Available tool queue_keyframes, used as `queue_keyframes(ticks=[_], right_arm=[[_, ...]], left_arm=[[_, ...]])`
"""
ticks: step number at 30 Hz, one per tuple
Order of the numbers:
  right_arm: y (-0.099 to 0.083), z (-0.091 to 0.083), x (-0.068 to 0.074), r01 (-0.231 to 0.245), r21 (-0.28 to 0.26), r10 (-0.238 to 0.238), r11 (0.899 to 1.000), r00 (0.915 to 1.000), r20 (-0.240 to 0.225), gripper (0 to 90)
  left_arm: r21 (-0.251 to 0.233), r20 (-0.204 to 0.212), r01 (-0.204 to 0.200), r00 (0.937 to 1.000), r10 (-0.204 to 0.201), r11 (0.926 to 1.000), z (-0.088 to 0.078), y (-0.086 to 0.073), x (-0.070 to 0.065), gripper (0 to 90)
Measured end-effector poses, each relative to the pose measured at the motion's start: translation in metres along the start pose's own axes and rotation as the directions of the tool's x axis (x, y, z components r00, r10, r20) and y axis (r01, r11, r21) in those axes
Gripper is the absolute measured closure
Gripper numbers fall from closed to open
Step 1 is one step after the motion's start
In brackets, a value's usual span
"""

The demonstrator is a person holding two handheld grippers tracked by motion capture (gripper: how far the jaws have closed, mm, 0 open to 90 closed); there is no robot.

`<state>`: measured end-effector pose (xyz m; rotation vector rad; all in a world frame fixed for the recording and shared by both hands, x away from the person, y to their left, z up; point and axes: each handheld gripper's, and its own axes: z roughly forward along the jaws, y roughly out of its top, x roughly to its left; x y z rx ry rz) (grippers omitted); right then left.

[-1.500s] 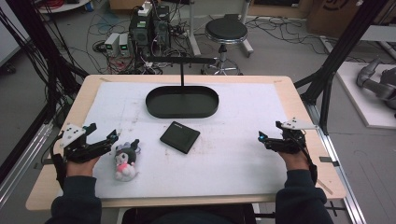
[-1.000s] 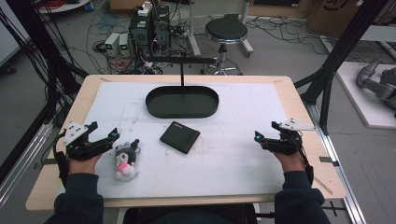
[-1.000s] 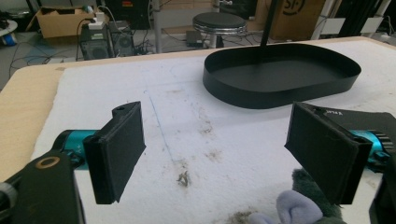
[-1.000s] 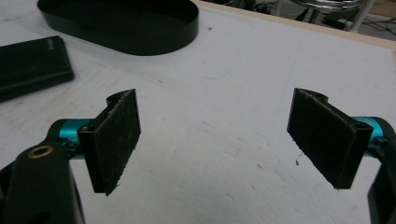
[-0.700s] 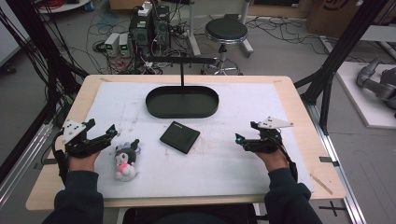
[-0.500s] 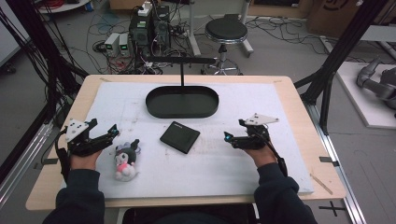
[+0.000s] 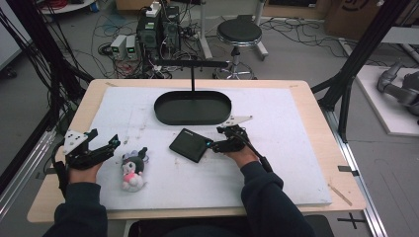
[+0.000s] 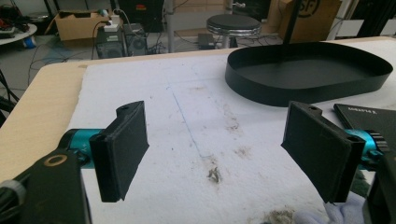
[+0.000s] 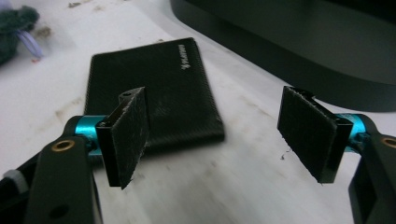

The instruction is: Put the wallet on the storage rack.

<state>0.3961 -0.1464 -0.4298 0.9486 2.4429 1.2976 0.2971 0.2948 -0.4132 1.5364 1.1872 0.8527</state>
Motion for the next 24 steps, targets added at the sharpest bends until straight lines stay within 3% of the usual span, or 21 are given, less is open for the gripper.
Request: queue_keyframes(ticks=[3,7,9,12,13,15,18,19,20,21,24], right_arm=[[0.002,0.020,0.002,-0.021,0.043,0.022,0.999,0.9994,-0.028,26.0],[0.003,0.036,0.003,-0.007,0.090,0.010,0.996,0.9991,-0.041,27.9],[0.006,0.041,0.000,-0.017,0.137,0.026,0.990,0.9975,-0.065,28.4],[0.006,0.041,-0.002,-0.006,0.139,0.017,0.990,0.9968,-0.078,30.3],[0.007,0.040,-0.002,0.002,0.146,0.013,0.989,0.9951,-0.098,39.8],[0.007,0.040,-0.002,0.006,0.146,0.012,0.989,0.9924,-0.122,43.6],[0.008,0.039,-0.002,0.002,0.150,0.014,0.989,0.9938,-0.110,51.0],[0.008,0.036,-0.006,-0.018,0.147,0.034,0.989,0.9939,-0.105,61.0],[0.008,0.036,-0.006,-0.018,0.147,0.034,0.989,0.9939,-0.105,61.0],[0.009,0.033,-0.008,-0.031,0.144,0.046,0.989,0.9937,-0.102,69.8],[0.011,0.026,-0.012,-0.037,0.133,0.052,0.990,0.9923,-0.112,77.1]], left_arm=[[0.006,0.000,0.002,1.0000,-0.002,1.0000,-0.001,-0.001,0.000,22.1],[0.004,0.001,0.010,1.0000,-0.010,0.9999,-0.002,-0.001,0.001,22.1],[0.008,0.008,0.008,0.9999,-0.008,0.9999,-0.001,-0.001,0.000,22.3],[0.014,0.011,0.003,0.9999,-0.003,0.9999,0.000,-0.001,0.000,22.5],[0.014,0.012,0.002,0.9999,-0.002,0.9999,0.000,-0.001,-0.001,22.5],[0.013,0.015,0.004,0.9999,-0.005,0.9999,0.000,-0.002,0.000,22.5],[0.015,0.020,0.012,0.9997,-0.013,0.9998,0.001,-0.002,-0.001,22.6],[0.020,0.021,0.007,0.9997,-0.008,0.9998,0.001,-0.002,-0.001,22.7],[0.020,0.021,0.007,0.9997,-0.008,0.9998,0.001,-0.002,-0.001,22.8],[0.018,0.021,0.009,0.9997,-0.009,0.9998,0.001,-0.002,-0.001,22.8],[0.019,0.021,0.011,0.9997,-0.012,0.9998,0.001,-0.003,0.000,22.8]])
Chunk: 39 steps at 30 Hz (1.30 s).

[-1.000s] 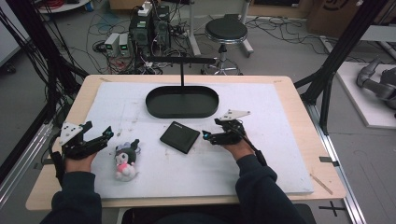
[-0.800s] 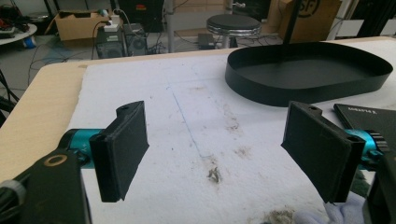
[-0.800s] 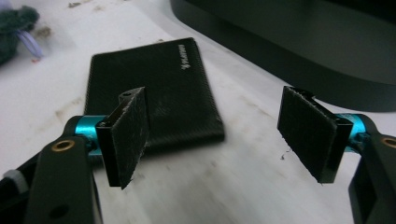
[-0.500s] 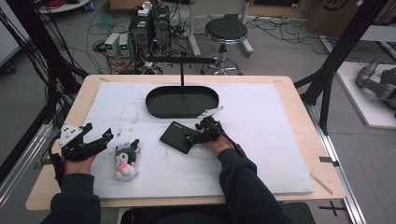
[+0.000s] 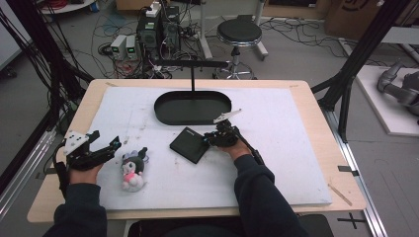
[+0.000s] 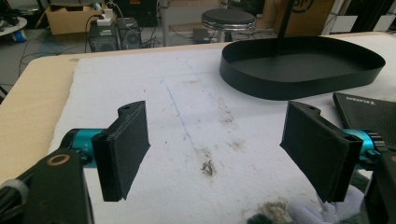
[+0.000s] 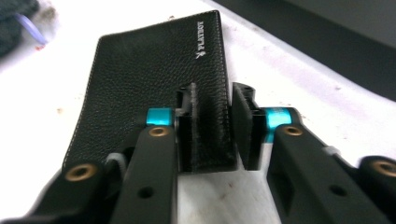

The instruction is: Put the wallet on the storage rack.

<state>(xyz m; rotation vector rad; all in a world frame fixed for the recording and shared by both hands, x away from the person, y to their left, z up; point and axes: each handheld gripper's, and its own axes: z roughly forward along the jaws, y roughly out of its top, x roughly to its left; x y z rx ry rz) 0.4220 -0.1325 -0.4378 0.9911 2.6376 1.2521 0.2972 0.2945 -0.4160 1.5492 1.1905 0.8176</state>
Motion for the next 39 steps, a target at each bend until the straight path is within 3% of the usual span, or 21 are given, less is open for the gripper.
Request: queue_keyframes(ticks=[2,8,15,20,21,22,24,25,26,27,28,29,30,31,32,35,37,38,39], right_arm=[[0.000,-0.003,0.000,-0.001,-0.011,0.001,1.000,1.0000,-0.007,78.6],[0.004,-0.022,0.001,0.041,-0.078,-0.039,0.996,0.9988,0.031,81.9],[0.000,-0.059,0.000,0.101,-0.142,-0.083,0.985,0.9878,0.132,83.6],[-0.002,-0.085,0.000,0.164,-0.167,-0.125,0.972,0.9661,0.226,84.2],[-0.002,-0.093,0.000,0.180,-0.166,-0.134,0.970,0.9564,0.260,84.4],[-0.002,-0.093,0.000,0.180,-0.166,-0.134,0.970,0.9564,0.260,84.4],[-0.002,-0.099,0.002,0.209,-0.173,-0.151,0.962,0.9434,0.295,84.6],[-0.003,-0.104,0.006,0.236,-0.186,-0.167,0.954,0.9300,0.327,84.7],[-0.003,-0.104,0.006,0.236,-0.186,-0.167,0.954,0.9300,0.327,84.7],[-0.003,-0.107,0.012,0.282,-0.189,-0.204,0.941,0.9148,0.348,85.0],[-0.003,-0.107,0.012,0.282,-0.189,-0.204,0.941,0.9148,0.348,85.0],[-0.003,-0.106,0.016,0.303,-0.192,-0.224,0.934,0.9110,0.346,85.0],[-0.005,-0.105,0.025,0.352,-0.196,-0.281,0.915,0.9064,0.316,85.3],[-0.005,-0.105,0.025,0.352,-0.196,-0.281,0.915,0.9064,0.316,85.3],[-0.007,-0.104,0.031,0.379,-0.195,-0.317,0.905,0.9046,0.285,85.8],[-0.011,-0.104,0.035,0.383,-0.202,-0.329,0.901,0.9089,0.256,86.0],[-0.018,-0.106,0.034,0.358,-0.207,-0.308,0.910,0.9209,0.239,85.5],[-0.018,-0.106,0.034,0.358,-0.207,-0.308,0.910,0.9209,0.239,85.5],[-0.022,-0.108,0.031,0.340,-0.207,-0.292,0.918,0.9282,0.231,85.0]], left_arm=[[0.000,-0.001,0.005,1.0000,-0.005,1.0000,0.000,0.000,0.000,22.8],[0.000,-0.003,0.007,1.0000,-0.007,1.0000,-0.001,0.000,0.001,22.8],[0.001,-0.002,0.011,0.9999,-0.011,0.9999,0.000,-0.001,0.001,22.8],[0.004,-0.004,0.011,0.9999,-0.011,0.9999,0.000,-0.001,0.001,22.9],[0.004,-0.004,0.011,0.9999,-0.011,0.9999,0.000,-0.001,0.001,22.8],[0.005,-0.004,0.011,0.9999,-0.011,0.9999,0.000,-0.001,0.001,22.8],[0.006,-0.005,0.011,0.9999,-0.011,0.9999,0.000,-0.001,0.001,22.9],[0.005,-0.005,0.012,0.9999,-0.012,0.9999,0.000,-0.001,0.001,22.8],[0.005,-0.005,0.012,0.9999,-0.012,0.9999,0.000,-0.001,0.001,22.8],[0.006,-0.005,0.012,0.9999,-0.012,0.9999,0.000,-0.001,0.001,22.8],[0.006,-0.005,0.011,0.9999,-0.011,0.9999,0.000,-0.001,0.001,22.8],[0.007,-0.005,0.011,0.9999,-0.011,0.9999,0.000,-0.001,0.001,22.8],[0.006,-0.005,0.012,0.9999,-0.012,0.9999,0.000,-0.001,0.001,22.8],[0.006,-0.005,0.011,0.9999,-0.011,0.9999,0.000,-0.001,0.001,22.8],[0.006,-0.006,0.013,0.9999,-0.013,0.9999,0.000,-0.001,0.001,22.8],[0.007,-0.007,0.015,0.9999,-0.015,0.9999,0.000,-0.001,0.001,22.9],[0.007,-0.006,0.014,0.9999,-0.014,0.9999,0.000,-0.001,0.001,22.9],[0.006,-0.005,0.014,0.9999,-0.014,0.9999,0.000,-0.001,0.001,22.9],[0.007,-0.005,0.013,0.9999,-0.013,0.9999,0.000,-0.001,0.001,22.9]])
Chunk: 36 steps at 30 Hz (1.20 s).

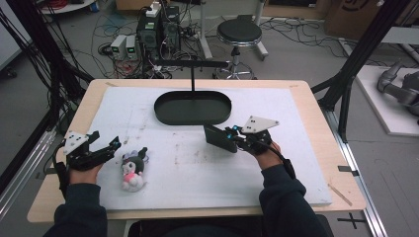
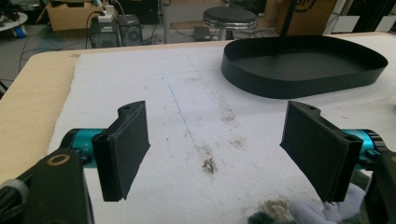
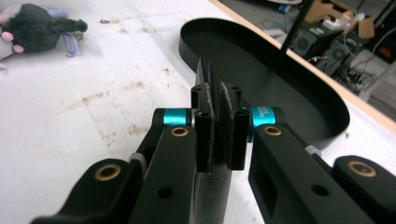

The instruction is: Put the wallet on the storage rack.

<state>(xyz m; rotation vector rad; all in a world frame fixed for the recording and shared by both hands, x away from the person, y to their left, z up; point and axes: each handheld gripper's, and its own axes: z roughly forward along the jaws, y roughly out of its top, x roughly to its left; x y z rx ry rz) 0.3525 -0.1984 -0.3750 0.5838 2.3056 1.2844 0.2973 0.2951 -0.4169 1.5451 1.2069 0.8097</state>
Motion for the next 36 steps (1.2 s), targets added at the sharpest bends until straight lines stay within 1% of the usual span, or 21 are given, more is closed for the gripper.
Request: queue_keyframes(ticks=[3,4,5,8,9,11,12,15,16,18,19,21,22,23,24,28,29,30,31,32,36], right_arm=[[-0.006,-0.002,-0.001,-0.005,0.011,0.005,1.000,1.0000,-0.007,84.0],[-0.012,-0.003,-0.002,-0.014,0.023,0.014,1.000,0.9999,-0.005,81.7],[-0.013,-0.003,-0.002,-0.017,0.015,0.017,1.000,0.9999,-0.002,81.2],[-0.014,-0.002,-0.003,-0.022,0.019,0.022,1.000,0.9997,-0.007,78.1],[-0.015,0.000,-0.003,-0.023,0.029,0.023,0.999,0.9997,-0.011,73.8],[-0.015,0.001,-0.002,-0.018,0.034,0.019,0.999,0.9998,-0.012,71.8],[-0.015,0.002,-0.002,-0.018,0.037,0.018,0.999,0.9998,-0.013,67.8],[-0.016,0.004,-0.004,-0.035,0.035,0.034,0.999,0.9994,0.006,55.3],[-0.017,0.006,-0.005,-0.049,0.040,0.049,0.998,0.9988,0.007,52.6],[-0.019,0.009,-0.007,-0.060,0.052,0.060,0.997,0.9982,0.005,51.2],[-0.021,0.012,-0.008,-0.073,0.063,0.074,0.995,0.9973,-0.001,48.6],[-0.022,0.015,-0.008,-0.079,0.068,0.079,0.995,0.9968,-0.005,47.8],[-0.023,0.017,-0.008,-0.078,0.072,0.078,0.994,0.9969,-0.005,46.1],[-0.024,0.019,-0.008,-0.089,0.083,0.089,0.993,0.9960,-0.005,44.1],[-0.026,0.024,-0.008,-0.093,0.100,0.093,0.991,0.9957,0.000,42.1],[-0.028,0.030,-0.009,-0.094,0.124,0.093,0.988,0.9955,0.019,38.9],[-0.029,0.031,-0.008,-0.106,0.130,0.104,0.986,0.9943,0.022,38.2],[-0.030,0.032,-0.009,-0.115,0.136,0.111,0.984,0.9933,0.032,32.9],[-0.030,0.032,-0.009,-0.115,0.136,0.111,0.984,0.9933,0.032,32.9],[-0.033,0.033,-0.009,-0.135,0.137,0.132,0.981,0.9908,0.030,31.8],[-0.035,0.031,-0.010,-0.148,0.123,0.145,0.981,0.9890,0.029,28.4]], left_arm=[[0.001,0.000,0.002,1.0000,-0.002,1.0000,0.001,0.000,0.000,22.9],[0.002,0.001,0.003,1.0000,-0.003,1.0000,0.001,0.000,0.000,22.8],[0.004,0.001,0.002,1.0000,-0.002,1.0000,0.001,0.000,0.000,22.8],[0.005,0.000,0.001,1.0000,-0.001,1.0000,0.001,0.000,-0.001,22.8],[0.004,0.001,0.001,1.0000,-0.001,1.0000,0.001,0.000,-0.001,22.9],[0.005,0.001,0.002,1.0000,-0.002,1.0000,0.001,-0.001,-0.001,22.8],[0.004,0.001,0.004,1.0000,-0.004,1.0000,0.001,-0.001,0.000,22.8],[0.005,0.002,0.004,1.0000,-0.004,1.0000,0.002,-0.001,0.000,22.9],[0.004,0.002,0.004,1.0000,-0.004,1.0000,0.002,-0.001,-0.001,22.8],[0.005,0.002,0.002,1.0000,-0.002,1.0000,0.002,-0.001,-0.001,22.8],[0.007,0.002,0.001,1.0000,-0.001,1.0000,0.002,-0.001,-0.001,22.8],[0.006,0.002,0.001,1.0000,-0.001,1.0000,0.001,-0.001,-0.001,22.8],[0.005,0.003,0.002,1.0000,-0.002,1.0000,0.001,0.000,-0.001,22.8],[0.005,0.003,0.002,1.0000,-0.002,1.0000,0.001,-0.001,-0.001,22.8],[0.007,0.004,0.000,1.0000,0.000,1.0000,0.001,0.000,-0.001,22.8],[0.003,0.007,0.000,1.0000,0.000,1.0000,0.001,0.000,-0.001,22.8],[0.002,0.007,0.000,1.0000,0.000,1.0000,0.001,0.000,0.000,22.8],[0.000,0.009,-0.002,1.0000,0.002,1.0000,0.001,0.000,0.000,22.8],[-0.005,0.010,-0.002,1.0000,0.002,1.0000,0.001,0.000,0.000,22.8],[-0.009,0.011,-0.005,0.9999,0.005,0.9999,0.001,0.000,0.000,20.8],[-0.030,0.015,-0.008,0.9998,0.008,0.9995,0.000,0.002,-0.001,19.3]])
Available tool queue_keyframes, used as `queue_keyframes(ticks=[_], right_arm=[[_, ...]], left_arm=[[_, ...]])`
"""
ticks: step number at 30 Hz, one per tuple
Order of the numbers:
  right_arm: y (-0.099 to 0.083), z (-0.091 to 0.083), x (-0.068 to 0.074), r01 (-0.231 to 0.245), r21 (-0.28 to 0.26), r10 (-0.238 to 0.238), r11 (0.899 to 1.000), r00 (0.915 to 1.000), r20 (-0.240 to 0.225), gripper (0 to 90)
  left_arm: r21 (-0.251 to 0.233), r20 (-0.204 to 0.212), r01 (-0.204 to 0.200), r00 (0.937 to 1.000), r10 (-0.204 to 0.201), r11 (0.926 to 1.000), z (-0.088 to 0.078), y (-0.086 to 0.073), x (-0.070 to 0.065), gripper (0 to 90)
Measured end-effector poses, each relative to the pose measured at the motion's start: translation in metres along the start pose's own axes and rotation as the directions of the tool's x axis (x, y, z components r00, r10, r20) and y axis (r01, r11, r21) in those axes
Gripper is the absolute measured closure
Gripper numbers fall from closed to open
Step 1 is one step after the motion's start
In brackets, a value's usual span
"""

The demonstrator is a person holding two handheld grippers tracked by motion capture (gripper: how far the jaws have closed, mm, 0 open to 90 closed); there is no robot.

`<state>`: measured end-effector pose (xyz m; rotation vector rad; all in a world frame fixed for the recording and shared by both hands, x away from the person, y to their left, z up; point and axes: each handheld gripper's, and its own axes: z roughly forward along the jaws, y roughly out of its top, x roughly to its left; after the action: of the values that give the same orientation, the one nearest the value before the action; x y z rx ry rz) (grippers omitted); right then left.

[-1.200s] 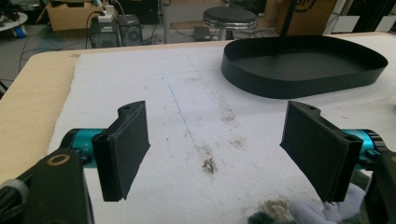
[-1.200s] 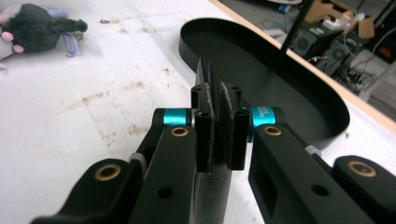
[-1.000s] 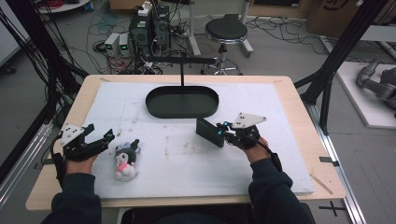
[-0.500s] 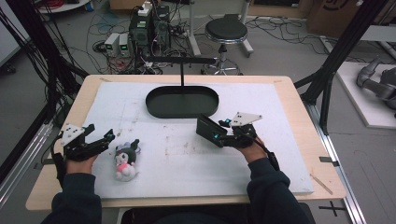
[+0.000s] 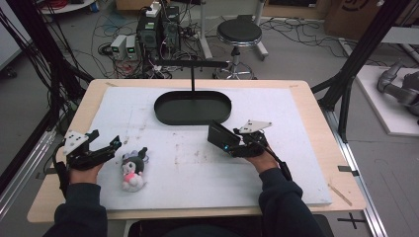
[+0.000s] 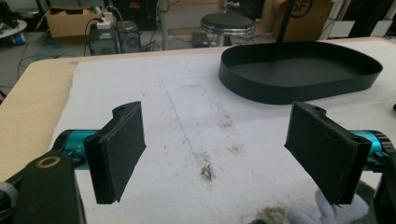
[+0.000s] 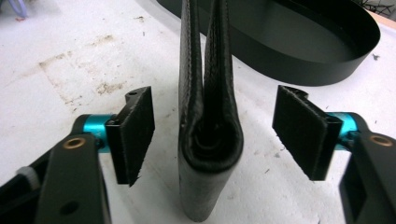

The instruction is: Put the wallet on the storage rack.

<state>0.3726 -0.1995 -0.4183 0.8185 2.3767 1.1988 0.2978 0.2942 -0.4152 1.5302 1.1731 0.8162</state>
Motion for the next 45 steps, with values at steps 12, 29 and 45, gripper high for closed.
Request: queue_keyframes(ticks=[12,29,45], right_arm=[[-0.001,-0.001,0.002,-0.010,-0.011,0.010,1.000,0.9999,-0.014,56.0],[0.050,0.007,-0.013,-0.109,-0.124,0.102,0.986,0.9928,-0.062,78.6],[0.105,0.076,-0.035,-0.085,-0.076,0.083,0.994,0.9963,-0.021,78.5]], left_arm=[[0.010,0.006,0.000,1.0000,0.000,0.9999,0.001,-0.001,-0.001,19.4],[0.008,0.013,-0.007,0.9999,0.007,0.9999,0.002,-0.001,-0.002,19.4],[0.007,0.013,-0.004,0.9999,0.004,1.0000,0.003,-0.001,0.000,19.5]])
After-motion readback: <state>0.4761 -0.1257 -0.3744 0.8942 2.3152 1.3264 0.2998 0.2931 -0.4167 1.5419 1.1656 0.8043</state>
